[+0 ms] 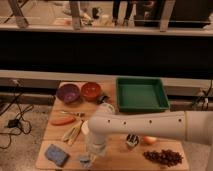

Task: Place towel in table surface

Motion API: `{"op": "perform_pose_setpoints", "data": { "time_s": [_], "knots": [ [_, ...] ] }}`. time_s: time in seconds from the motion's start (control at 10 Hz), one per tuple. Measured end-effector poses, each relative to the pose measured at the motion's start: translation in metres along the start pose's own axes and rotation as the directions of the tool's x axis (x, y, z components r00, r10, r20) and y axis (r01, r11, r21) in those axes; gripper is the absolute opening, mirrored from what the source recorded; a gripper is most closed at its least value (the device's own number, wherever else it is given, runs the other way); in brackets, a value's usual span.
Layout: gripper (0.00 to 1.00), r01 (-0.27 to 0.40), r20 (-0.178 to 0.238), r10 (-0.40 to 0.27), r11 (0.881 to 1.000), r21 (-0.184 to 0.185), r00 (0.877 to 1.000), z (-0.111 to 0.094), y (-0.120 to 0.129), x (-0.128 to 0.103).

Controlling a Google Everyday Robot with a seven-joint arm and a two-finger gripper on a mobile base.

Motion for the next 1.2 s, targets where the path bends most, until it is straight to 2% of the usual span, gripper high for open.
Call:
{"op": "perform_pose_setpoints", "data": {
  "time_s": [0.2,0.4,0.8,0.9,1.2],
  "knots": [
    [0.09,-0.014,-0.041,0.014,1.000,-0.002,0.999,0.003,-0.016,0.019],
    [0.09,-0.042,-0.074,0.042,0.999,-0.009,0.996,0.011,-0.021,0.039],
    [0.09,-0.116,-0.124,0.113,0.993,-0.020,0.986,0.021,-0.016,0.084],
    [0.09,-0.127,-0.138,0.121,0.992,-0.029,0.983,0.023,-0.013,0.090],
    [0.09,-0.121,-0.136,0.117,0.992,-0.022,0.984,0.024,-0.016,0.089]
  ]
}}
